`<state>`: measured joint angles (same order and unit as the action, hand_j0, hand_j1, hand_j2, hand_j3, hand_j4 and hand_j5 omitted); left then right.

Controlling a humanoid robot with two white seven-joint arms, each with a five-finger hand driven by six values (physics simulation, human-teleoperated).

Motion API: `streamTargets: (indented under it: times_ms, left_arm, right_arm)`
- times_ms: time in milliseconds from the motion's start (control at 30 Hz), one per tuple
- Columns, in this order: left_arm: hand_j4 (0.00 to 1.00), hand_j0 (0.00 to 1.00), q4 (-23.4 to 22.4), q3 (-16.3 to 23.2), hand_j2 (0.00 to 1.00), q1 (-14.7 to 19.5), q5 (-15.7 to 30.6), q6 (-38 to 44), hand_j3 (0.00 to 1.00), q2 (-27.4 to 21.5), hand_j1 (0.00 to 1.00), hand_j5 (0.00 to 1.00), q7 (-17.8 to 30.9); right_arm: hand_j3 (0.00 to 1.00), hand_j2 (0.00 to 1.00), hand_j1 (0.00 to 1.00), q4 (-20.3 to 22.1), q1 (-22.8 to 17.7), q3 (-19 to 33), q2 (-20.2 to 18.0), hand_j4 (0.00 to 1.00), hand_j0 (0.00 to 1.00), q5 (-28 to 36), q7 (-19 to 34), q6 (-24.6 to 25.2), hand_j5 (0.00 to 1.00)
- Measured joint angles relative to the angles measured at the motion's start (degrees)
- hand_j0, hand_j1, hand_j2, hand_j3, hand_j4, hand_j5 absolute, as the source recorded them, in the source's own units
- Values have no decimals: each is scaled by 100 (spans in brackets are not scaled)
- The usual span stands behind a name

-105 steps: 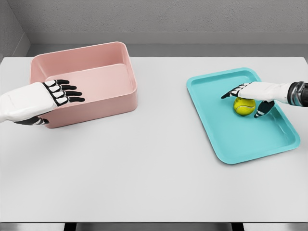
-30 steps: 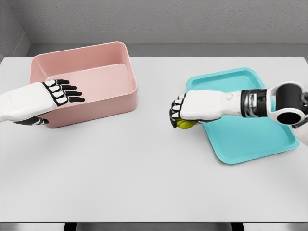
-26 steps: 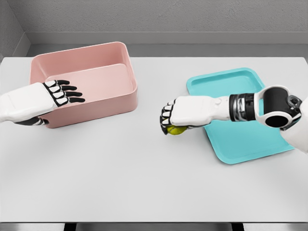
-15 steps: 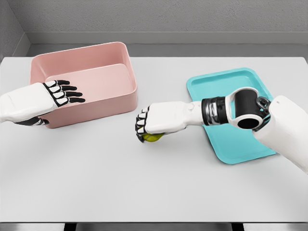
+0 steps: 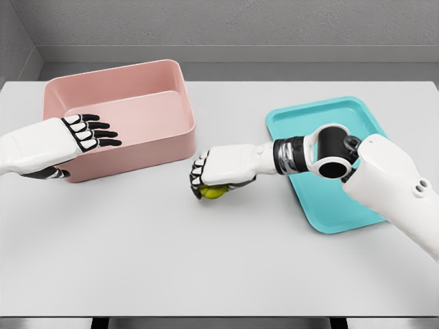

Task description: Put the tennis from the blue tray into the pink basket with both arms

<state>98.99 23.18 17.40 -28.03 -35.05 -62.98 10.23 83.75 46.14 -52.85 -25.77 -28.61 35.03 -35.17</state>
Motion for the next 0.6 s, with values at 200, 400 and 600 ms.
streamTargets:
  times_ms: [200,400,600]
  left_arm:
    - [100,100,1,26,100,0,0,0,100,-4,100,100,0]
    - [100,100,4,30,100,0,0,0,100,2,100,100,0]
    - [100,100,0,31,100,0,-1,0,100,3,100,100,0]
  right_arm:
    - [47,47,47,-39,-18,-61,3,47,47,-43,0,1,47]
    - [86,86,86,-59,-44,-97,2,86,86,-65,-1,1,86]
    - [97,97,97,-68,-53,-85,-4,97,97,-73,-1,1,97]
